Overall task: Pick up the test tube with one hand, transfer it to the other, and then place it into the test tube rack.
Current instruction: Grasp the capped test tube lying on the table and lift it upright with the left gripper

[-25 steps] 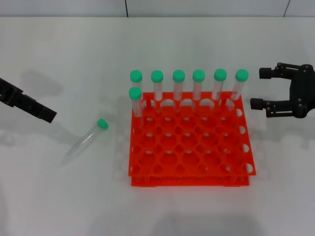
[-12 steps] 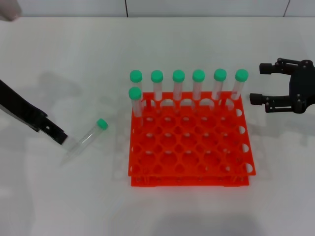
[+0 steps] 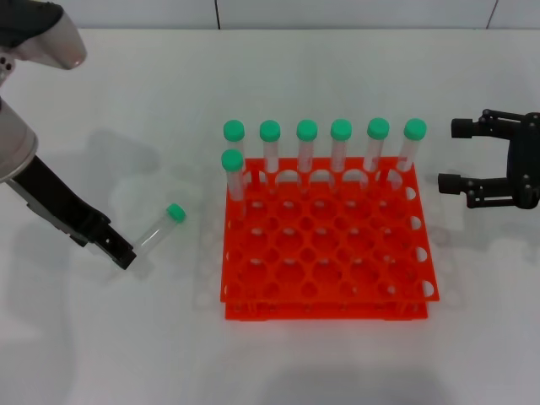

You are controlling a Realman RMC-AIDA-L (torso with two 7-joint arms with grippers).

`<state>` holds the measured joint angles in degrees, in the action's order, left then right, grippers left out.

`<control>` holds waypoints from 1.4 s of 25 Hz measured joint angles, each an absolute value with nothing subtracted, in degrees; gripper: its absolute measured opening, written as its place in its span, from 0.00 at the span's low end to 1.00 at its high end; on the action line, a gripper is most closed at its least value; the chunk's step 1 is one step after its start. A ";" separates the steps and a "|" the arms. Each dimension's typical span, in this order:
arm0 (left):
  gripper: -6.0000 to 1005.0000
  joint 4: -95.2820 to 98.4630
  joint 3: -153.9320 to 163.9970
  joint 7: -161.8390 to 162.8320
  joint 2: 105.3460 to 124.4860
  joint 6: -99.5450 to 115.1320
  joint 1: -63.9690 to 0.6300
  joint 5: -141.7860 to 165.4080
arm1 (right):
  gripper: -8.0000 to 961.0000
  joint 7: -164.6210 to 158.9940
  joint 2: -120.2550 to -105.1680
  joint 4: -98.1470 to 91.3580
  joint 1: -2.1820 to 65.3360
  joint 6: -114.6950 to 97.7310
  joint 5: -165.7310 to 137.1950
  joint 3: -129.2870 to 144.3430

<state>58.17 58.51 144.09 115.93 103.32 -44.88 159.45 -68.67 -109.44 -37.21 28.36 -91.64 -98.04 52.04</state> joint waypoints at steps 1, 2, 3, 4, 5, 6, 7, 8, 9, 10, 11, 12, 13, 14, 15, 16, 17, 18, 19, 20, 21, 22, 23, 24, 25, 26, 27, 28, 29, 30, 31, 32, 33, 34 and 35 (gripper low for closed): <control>0.82 57.95 59.18 144.63 115.95 103.10 -44.87 159.46 | 0.88 -68.64 -109.40 -37.21 28.23 -91.69 -98.05 52.03; 0.82 57.80 59.62 144.98 115.98 102.96 -44.88 159.46 | 0.88 -68.60 -109.39 -37.20 28.08 -91.71 -98.08 52.03; 0.82 57.30 60.61 145.70 115.99 102.56 -44.89 159.48 | 0.88 -68.44 -109.37 -37.17 27.87 -91.90 -98.15 52.03; 0.82 57.02 61.16 146.06 116.04 102.30 -44.93 159.50 | 0.88 -68.26 -109.37 -37.12 27.71 -92.12 -98.24 52.03; 0.82 56.87 61.55 146.30 116.14 102.06 -44.97 159.52 | 0.88 -67.97 -109.36 -37.10 27.51 -92.61 -98.28 52.03; 0.82 56.85 61.79 146.43 116.29 101.88 -44.99 159.52 | 0.88 -67.69 -109.36 -37.09 27.38 -93.01 -98.32 52.03; 0.82 56.84 61.99 146.49 116.47 101.69 -45.01 159.54 | 0.88 -67.21 -109.36 -37.03 27.17 -93.62 -98.38 52.03; 0.82 56.83 62.10 146.51 116.67 101.53 -45.02 159.54 | 0.88 -66.73 -109.35 -36.99 26.98 -94.16 -98.41 52.03; 0.82 56.82 62.16 146.53 116.89 101.45 -45.03 159.55 | 0.88 -66.25 -109.38 -36.94 26.80 -94.59 -98.42 52.03; 0.82 56.82 62.19 146.55 117.11 101.38 -45.04 159.56 | 0.88 -65.93 -109.45 -36.94 26.63 -94.84 -98.43 52.03; 0.82 56.81 62.21 146.61 117.36 101.32 -45.04 159.58 | 0.88 -65.79 -109.49 -36.94 26.47 -94.87 -98.44 52.03; 0.81 56.79 62.41 146.93 117.54 101.24 -45.05 159.63 | 0.88 -65.67 -109.55 -36.94 26.32 -94.88 -98.44 52.03; 0.81 56.79 62.64 147.26 117.61 101.19 -45.05 159.69 | 0.88 -65.60 -109.57 -36.95 26.21 -94.89 -98.45 52.03; 0.81 56.78 63.14 147.73 117.69 101.13 -45.05 159.72 | 0.88 -65.51 -109.60 -36.96 26.12 -94.92 -98.49 52.03; 0.81 56.78 63.61 148.17 117.75 100.99 -45.04 159.77 | 0.88 -65.47 -109.61 -36.96 26.07 -94.92 -98.52 52.03; 0.81 56.78 64.15 148.60 117.85 100.80 -45.02 159.78 | 0.88 -65.45 -109.63 -36.95 25.99 -94.93 -98.56 52.03; 0.81 56.78 64.52 148.94 117.92 100.59 -44.98 159.82 | 0.88 -65.41 -109.65 -36.96 25.88 -94.93 -98.62 52.03; 0.81 56.78 64.90 149.32 117.99 100.32 -44.92 159.86 | 0.88 -65.31 -109.67 -36.96 25.76 -94.93 -98.62 52.08; 0.81 56.78 65.09 149.51 118.05 100.09 -44.83 159.98 | 0.88 -65.21 -109.68 -36.96 25.70 -94.92 -98.62 52.10; 0.81 56.76 65.16 149.61 118.09 99.91 -44.76 160.04 | 0.88 -65.09 -109.68 -36.97 25.64 -94.93 -98.62 52.15; 0.81 56.73 65.21 149.68 118.19 99.58 -44.66 160.24 | 0.88 -65.02 -109.68 -36.98 25.58 -94.93 -98.62 52.18; 0.81 56.72 65.24 149.70 118.37 99.27 -44.62 160.33 | 0.88 -64.96 -109.68 -36.99 25.53 -94.93 -98.62 52.20; 0.81 56.71 65.27 149.71 118.52 98.94 -44.60 160.48 | 0.88 -64.94 -109.65 -36.99 25.48 -94.93 -98.62 52.19; 0.81 56.71 65.27 149.73 118.67 98.55 -44.62 160.57 | 0.88 -64.92 -109.59 -36.97 25.46 -94.93 -98.63 52.16; 0.81 56.70 65.34 149.74 118.77 98.06 -44.64 160.64 | 0.88 -64.91 -109.55 -36.92 25.45 -94.93 -98.64 52.15; 0.81 56.65 65.42 149.74 118.84 97.61 -44.64 160.69 | 0.88 -64.88 -109.49 -36.87 25.41 -94.93 -98.67 52.18; 0.81 56.48 65.49 149.74 118.84 97.18 -44.57 160.69 | 0.88 -64.84 -109.48 -36.84 25.36 -94.93 -98.68 52.27; 0.81 56.07 65.53 149.74 118.82 96.77 -44.56 160.69 | 0.88 -64.78 -109.48 -36.81 25.30 -94.93 -98.69 52.31; 0.81 55.55 65.54 149.74 118.79 96.42 -44.56 160.69 | 0.88 -64.67 -109.47 -36.79 25.15 -94.93 -98.70 52.31; 0.81 54.77 65.55 149.74 118.77 95.96 -44.70 160.68 | 0.88 -64.55 -109.47 -36.79 25.02 -94.93 -98.70 52.32; 0.81 54.25 65.55 149.74 118.77 95.66 -44.78 160.68 | 0.88 -64.42 -109.46 -36.79 24.86 -94.93 -98.70 52.30; 0.81 53.81 65.58 149.75 118.81 95.41 -44.79 160.69 | 0.88 -64.33 -109.46 -36.79 24.77 -94.93 -98.71 52.30; 0.80 53.70 65.61 149.75 118.87 95.26 -44.72 160.71 | 0.88 -64.27 -109.45 -36.78 24.70 -94.92 -98.71 52.31; 0.80 53.62 65.63 149.75 118.92 95.19 -44.63 160.73 | 0.88 -64.25 -109.45 -36.72 24.66 -94.92 -98.71 52.32; 0.79 53.60 65.68 149.74 118.99 95.06 -44.54 160.71 | 0.88 -64.25 -109.44 -36.69 24.60 -94.92 -98.70 52.31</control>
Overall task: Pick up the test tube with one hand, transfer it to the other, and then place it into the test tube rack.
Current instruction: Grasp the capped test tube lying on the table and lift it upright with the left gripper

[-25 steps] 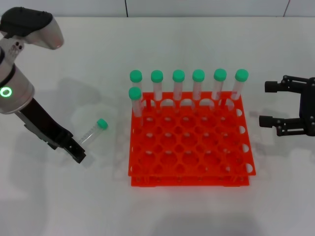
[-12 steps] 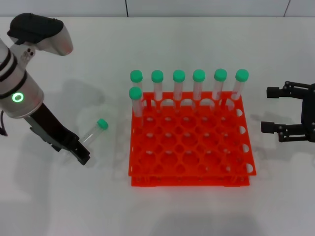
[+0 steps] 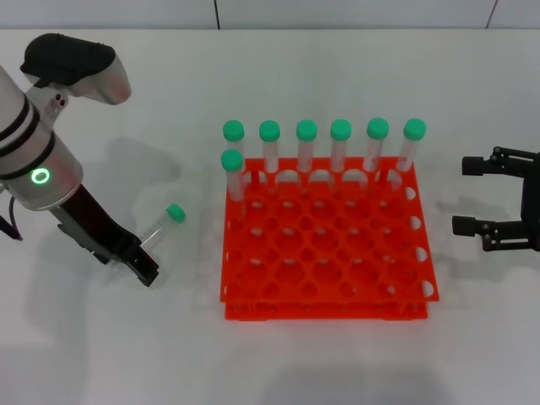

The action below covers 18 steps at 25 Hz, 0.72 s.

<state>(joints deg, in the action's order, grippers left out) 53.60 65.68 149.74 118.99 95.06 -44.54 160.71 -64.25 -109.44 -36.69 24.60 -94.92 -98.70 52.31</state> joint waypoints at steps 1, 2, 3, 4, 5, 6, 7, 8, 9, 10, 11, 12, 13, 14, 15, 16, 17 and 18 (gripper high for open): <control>0.78 53.60 65.69 149.73 119.01 95.02 -44.54 160.65 | 0.88 -64.24 -109.44 -36.67 24.45 -94.92 -98.71 52.25; 0.77 53.60 65.71 149.70 119.05 94.93 -44.55 160.56 | 0.88 -64.24 -109.43 -36.70 24.29 -94.92 -98.71 52.19; 0.76 53.60 65.74 149.66 119.07 94.85 -44.58 160.49 | 0.88 -64.24 -109.43 -36.76 24.18 -94.92 -98.71 52.14; 0.75 53.60 65.76 149.61 119.07 94.80 -44.60 160.43 | 0.88 -64.24 -109.42 -36.82 24.08 -94.92 -98.71 52.10; 0.75 53.60 65.78 149.55 119.07 94.79 -44.59 160.42 | 0.88 -64.24 -109.42 -36.82 24.04 -94.92 -98.71 52.10; 0.74 53.59 65.81 149.52 119.07 94.76 -44.58 160.41 | 0.88 -64.24 -109.42 -36.82 24.00 -94.92 -98.71 52.10; 0.73 53.54 65.82 149.50 119.07 94.71 -44.56 160.41 | 0.88 -64.24 -109.42 -36.82 23.94 -94.91 -98.71 52.09; 0.72 53.44 65.83 149.50 119.07 94.65 -44.58 160.40 | 0.88 -64.24 -109.43 -36.82 23.87 -94.81 -98.71 52.07; 0.71 53.37 65.83 149.50 119.07 94.61 -44.64 160.40 | 0.88 -64.24 -109.45 -36.78 23.82 -94.68 -98.71 52.05; 0.70 53.29 65.84 149.47 119.06 94.57 -44.73 160.40 | 0.88 -64.24 -109.46 -36.73 23.81 -94.56 -98.71 52.03; 0.69 53.27 65.88 149.39 119.06 94.57 -44.85 160.41 | 0.88 -64.24 -109.48 -36.66 23.80 -94.47 -98.70 52.02; 0.69 53.24 65.94 149.36 119.06 94.56 -44.94 160.46 | 0.88 -64.24 -109.51 -36.60 23.80 -94.39 -98.70 52.02; 0.68 53.22 65.97 149.38 119.05 94.56 -44.96 160.51 | 0.88 -64.24 -109.55 -36.59 23.80 -94.36 -98.70 52.02; 0.67 53.21 66.00 149.46 119.05 94.57 -44.99 160.57 | 0.88 -64.24 -109.63 -36.59 23.80 -94.32 -98.70 52.02; 0.66 53.21 66.02 149.56 119.04 94.63 -45.02 160.62 | 0.88 -64.24 -109.67 -36.58 23.80 -94.27 -98.68 52.02; 0.65 53.18 66.07 149.60 119.03 94.70 -45.02 160.64 | 0.88 -64.24 -109.70 -36.58 23.80 -94.24 -98.62 52.03; 0.60 53.05 66.25 149.61 119.01 94.74 -45.04 160.65 | 0.88 -64.24 -109.72 -36.56 23.80 -94.21 -98.53 52.03; 0.56 52.86 66.46 149.62 119.00 94.76 -45.05 160.67 | 0.88 -64.24 -109.72 -36.53 23.78 -94.21 -98.42 52.03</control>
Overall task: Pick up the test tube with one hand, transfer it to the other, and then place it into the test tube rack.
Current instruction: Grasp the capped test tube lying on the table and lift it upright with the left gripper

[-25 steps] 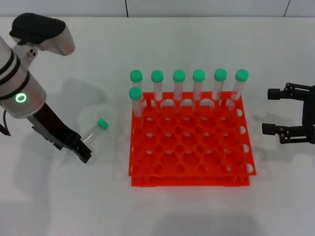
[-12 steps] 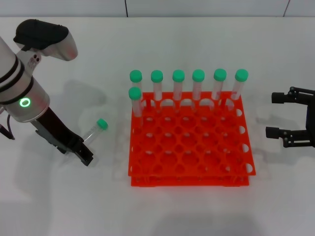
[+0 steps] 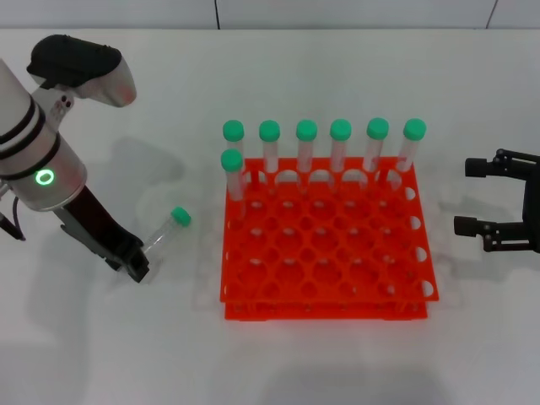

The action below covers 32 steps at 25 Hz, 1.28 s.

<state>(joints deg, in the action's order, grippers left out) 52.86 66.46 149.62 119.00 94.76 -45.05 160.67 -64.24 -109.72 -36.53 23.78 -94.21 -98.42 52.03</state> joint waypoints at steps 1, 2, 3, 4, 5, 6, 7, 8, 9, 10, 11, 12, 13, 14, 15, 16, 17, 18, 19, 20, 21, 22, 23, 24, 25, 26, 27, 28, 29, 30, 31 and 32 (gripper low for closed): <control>0.51 52.69 66.62 149.61 118.99 94.74 -45.09 160.67 | 0.88 -64.24 -109.75 -36.54 23.69 -94.21 -98.34 51.99; 0.46 52.50 66.78 149.61 118.99 94.69 -45.13 160.68 | 0.88 -64.24 -109.77 -36.58 23.59 -94.21 -98.29 51.86; 0.41 52.42 66.81 149.59 118.98 94.65 -45.17 160.69 | 0.88 -64.24 -109.81 -36.62 23.51 -94.24 -98.28 51.59; 0.41 52.38 67.03 149.57 118.98 94.61 -45.20 160.70 | 0.88 -64.24 -109.85 -36.64 23.48 -94.28 -98.28 51.34; 0.40 52.38 67.26 149.56 118.98 94.58 -45.21 160.70 | 0.88 -64.24 -109.90 -36.64 23.47 -94.35 -98.28 51.15; 0.39 52.38 67.49 149.58 118.98 94.56 -45.21 160.70 | 0.88 -64.24 -109.93 -36.64 23.46 -94.45 -98.28 51.11; 0.39 52.36 67.93 149.65 118.98 94.49 -45.22 160.70 | 0.88 -64.24 -109.96 -36.64 23.45 -94.50 -98.28 51.09; 0.38 52.34 68.13 149.70 118.99 94.44 -45.23 160.70 | 0.88 -64.24 -110.03 -36.65 23.42 -94.50 -98.27 51.08; 0.38 52.32 68.16 149.72 118.99 94.39 -45.23 160.70 | 0.88 -64.24 -110.11 -36.66 23.40 -94.49 -98.25 50.97; 0.37 52.30 68.18 149.74 119.00 94.32 -45.26 160.70 | 0.88 -64.24 -110.19 -36.66 23.40 -94.42 -98.22 50.81; 0.36 52.30 68.19 149.80 119.00 94.19 -45.38 160.70 | 0.88 -64.24 -110.28 -36.65 23.39 -94.36 -98.22 50.69; 0.35 52.29 68.19 149.87 119.00 94.10 -45.47 160.70 | 0.88 -64.23 -110.33 -36.64 23.38 -94.33 -98.21 50.59; 0.34 52.29 68.20 149.95 119.00 94.01 -45.55 160.70 | 0.88 -64.21 -110.37 -36.64 23.36 -94.35 -98.21 50.52; 0.33 52.26 68.22 150.00 119.00 93.96 -45.59 160.72 | 0.88 -64.21 -110.40 -36.65 23.34 -94.43 -98.21 50.52; 0.32 52.12 68.49 150.04 119.00 93.89 -45.61 160.74 | 0.88 -64.20 -110.43 -36.68 23.33 -94.51 -98.21 50.52; 0.31 52.00 68.71 150.07 119.01 93.83 -45.62 160.74 | 0.88 -64.20 -110.46 -36.69 23.30 -94.58 -98.21 50.52; 0.31 51.63 69.09 150.18 119.01 93.65 -45.66 160.75 | 0.88 -64.19 -110.47 -36.70 23.28 -94.62 -98.19 50.52; 0.30 51.19 69.38 150.28 119.00 93.43 -45.82 160.72 | 0.88 -64.19 -110.48 -36.71 23.26 -94.65 -98.18 50.52; 0.29 50.88 69.49 150.34 118.98 93.26 -45.93 160.68 | 0.88 -64.18 -110.49 -36.72 23.24 -94.67 -98.18 50.53; 0.28 50.41 69.53 150.36 118.98 92.99 -46.04 160.66 | 0.88 -64.17 -110.52 -36.74 23.21 -94.69 -98.17 50.53; 0.27 50.08 69.54 150.34 118.99 92.80 -46.10 160.65 | 0.88 -64.16 -110.57 -36.76 23.18 -94.69 -98.15 50.53; 0.26 50.02 69.54 150.28 118.99 92.71 -46.10 160.65 | 0.88 -64.16 -110.62 -36.80 23.08 -94.70 -98.11 50.51; 0.25 50.06 69.49 150.15 119.00 92.64 -46.09 160.60 | 0.88 -64.16 -110.67 -36.89 22.94 -94.72 -98.04 50.47; 0.24 50.23 69.42 150.09 119.00 92.63 -46.07 160.59 | 0.88 -64.16 -110.69 -36.96 22.82 -94.75 -98.02 50.41; 0.23 50.69 69.33 150.07 118.99 92.64 -46.04 160.59 | 0.88 -64.16 -110.71 -37.03 22.67 -94.88 -98.00 50.24; 0.21 51.64 69.20 150.03 118.95 92.86 -45.91 160.50 | 0.88 -64.16 -110.74 -37.08 22.53 -95.14 -98.00 49.92; 0.20 53.25 69.12 150.05 118.91 93.26 -45.65 160.42 | 0.88 -64.15 -110.74 -37.11 22.50 -95.47 -97.99 49.61; 0.19 55.28 69.10 150.08 118.90 93.85 -45.24 160.38 | 0.88 -64.16 -110.74 -37.11 22.46 -95.88 -97.99 49.16; 0.20 57.81 69.10 150.13 118.93 94.61 -44.67 160.32 | 0.88 -64.15 -110.74 -37.12 22.46 -96.16 -98.00 48.87; 0.20 63.96 69.05 150.22 119.02 96.28 -43.24 159.92 | 0.88 -64.15 -110.74 -37.11 22.42 -96.66 -97.99 48.38; 0.20 63.96 69.05 150.22 119.02 96.28 -43.24 159.92 | 0.88 -64.17 -110.74 -37.12 22.40 -96.98 -97.99 48.04; 0.20 68.11 69.00 150.27 119.04 96.85 -42.25 159.28 | 0.88 -64.20 -110.74 -37.11 22.40 -97.27 -97.99 47.81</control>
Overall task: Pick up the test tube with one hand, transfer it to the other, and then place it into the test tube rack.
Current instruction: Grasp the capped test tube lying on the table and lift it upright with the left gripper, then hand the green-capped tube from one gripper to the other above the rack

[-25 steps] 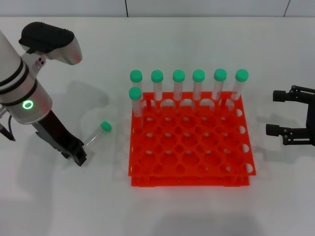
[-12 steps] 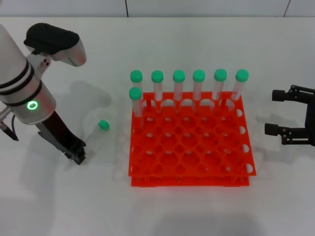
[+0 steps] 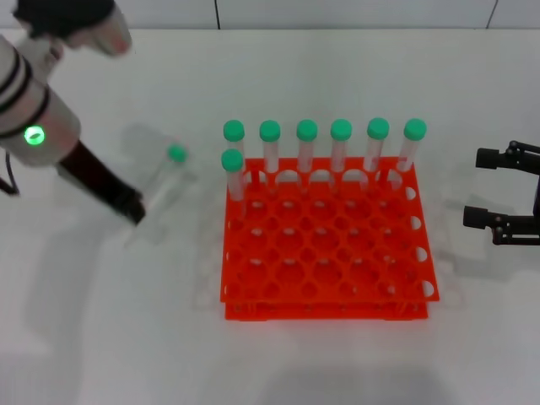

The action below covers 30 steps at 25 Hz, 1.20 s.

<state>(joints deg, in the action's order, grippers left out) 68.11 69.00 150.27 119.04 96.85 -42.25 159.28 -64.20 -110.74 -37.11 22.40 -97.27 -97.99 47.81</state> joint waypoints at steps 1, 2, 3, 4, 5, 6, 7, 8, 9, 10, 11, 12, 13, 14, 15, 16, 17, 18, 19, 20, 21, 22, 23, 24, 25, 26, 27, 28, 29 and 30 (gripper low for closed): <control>0.20 71.34 68.88 150.25 119.05 96.91 -41.36 158.59 | 0.88 -64.23 -110.73 -37.11 22.40 -97.52 -97.99 47.65; 0.20 74.47 68.59 150.09 119.05 96.60 -40.41 157.33 | 0.88 -64.25 -110.72 -37.11 22.36 -97.72 -97.99 47.54; 0.20 77.76 68.01 149.81 119.06 95.87 -39.26 156.11 | 0.88 -64.25 -110.71 -37.11 22.30 -97.81 -97.99 47.32; 0.20 80.64 67.14 148.97 119.06 94.80 -38.13 153.45 | 0.88 -64.23 -110.73 -37.10 22.23 -97.90 -97.99 47.13; 0.20 83.38 65.99 147.69 119.03 93.80 -37.02 150.41 | 0.88 -64.23 -110.74 -37.10 22.08 -97.95 -97.99 46.92; 0.20 84.46 65.43 146.38 119.02 93.38 -36.45 147.87 | 0.88 -64.24 -110.75 -37.09 22.00 -98.08 -98.00 46.72; 0.19 85.72 64.68 144.26 118.94 92.99 -35.70 144.74 | 0.88 -64.28 -110.75 -37.09 21.87 -98.29 -98.00 46.50; 0.20 86.67 64.16 141.62 118.91 92.68 -34.94 141.18 | 0.88 -64.32 -110.67 -37.09 21.75 -98.58 -98.00 46.23; 0.20 87.25 63.94 139.68 118.92 92.38 -34.29 138.88 | 0.88 -64.32 -110.60 -37.07 21.66 -98.86 -98.02 45.92; 0.20 87.87 63.76 137.80 118.95 91.86 -33.67 136.73 | 0.88 -64.32 -110.50 -36.99 21.53 -99.18 -98.08 45.51; 0.20 88.26 63.70 136.26 119.03 91.17 -33.10 135.16 | 0.87 -64.29 -110.43 -36.95 21.39 -99.30 -98.11 45.20; 0.20 88.43 63.73 135.26 119.07 90.33 -32.80 134.11 | 0.87 -64.24 -110.37 -36.92 21.22 -99.41 -98.16 44.93; 0.20 88.51 63.75 134.21 119.10 89.42 -32.50 132.85 | 0.87 -64.19 -110.31 -36.92 21.07 -99.46 -98.21 44.79; 0.20 88.43 63.80 133.16 119.13 88.53 -32.28 131.36 | 0.87 -64.07 -110.26 -36.92 20.96 -99.49 -98.28 44.69; 0.19 88.19 63.81 132.18 119.13 87.82 -32.05 129.71 | 0.87 -63.95 -110.19 -36.92 20.87 -99.50 -98.33 44.62; 0.19 87.79 63.80 130.82 119.14 87.00 -31.74 127.51 | 0.87 -63.79 -110.07 -36.92 20.83 -99.54 -98.41 44.63; 0.19 87.22 63.86 129.50 119.15 86.36 -31.55 125.56 | 0.87 -63.70 -109.98 -36.91 20.82 -99.61 -98.44 44.63; 0.20 86.59 63.95 128.08 119.17 85.74 -31.37 123.79 | 0.87 -63.63 -109.85 -36.88 20.82 -99.69 -98.46 44.62; 0.20 85.11 64.15 125.92 119.20 85.11 -31.20 121.24 | 0.87 -63.60 -109.72 -36.86 20.82 -99.89 -98.48 44.63; 0.20 83.37 64.24 124.10 119.17 85.02 -31.26 119.13 | 0.87 -63.58 -109.61 -36.82 20.82 -100.18 -98.49 44.64; 0.20 81.39 64.28 122.16 119.08 85.16 -31.51 117.08 | 0.87 -63.58 -109.56 -36.80 20.82 -100.33 -98.50 44.63; 0.20 78.17 64.30 119.83 118.85 85.89 -32.25 114.57 | 0.87 -63.57 -109.53 -36.79 20.84 -100.73 -98.49 44.64; 0.20 74.97 64.18 117.86 118.53 86.88 -33.24 112.87 | 0.87 -63.57 -109.50 -36.79 20.87 -101.13 -98.46 44.66; 0.20 72.20 64.09 116.21 118.28 87.76 -34.11 111.59 | 0.87 -63.56 -109.46 -36.86 20.88 -101.76 -98.42 44.65; 0.20 67.04 63.84 113.20 117.81 89.14 -35.82 110.04 | 0.87 -63.56 -109.39 -36.92 20.92 -102.36 -98.36 44.65; 0.20 66.33 63.83 112.83 117.77 89.29 -36.03 109.96 | 0.87 -63.58 -109.22 -36.97 21.04 -103.05 -98.27 44.64; 0.20 63.85 63.82 111.28 117.62 89.91 -36.74 109.64 | 0.87 -63.65 -108.98 -36.96 21.14 -103.66 -98.23 44.58; 0.20 61.81 63.81 109.94 117.52 90.36 -37.35 109.37 | 0.87 -63.76 -108.73 -36.86 21.25 -104.34 -98.18 44.47; 0.20 59.68 63.81 108.35 117.48 90.78 -37.95 109.35 | 0.87 -63.87 -108.53 -36.74 21.33 -104.88 -98.17 44.30; 0.20 57.53 63.81 107.12 117.43 90.86 -38.59 109.39 | 0.87 -64.01 -108.34 -36.62 21.44 -105.35 -98.16 43.95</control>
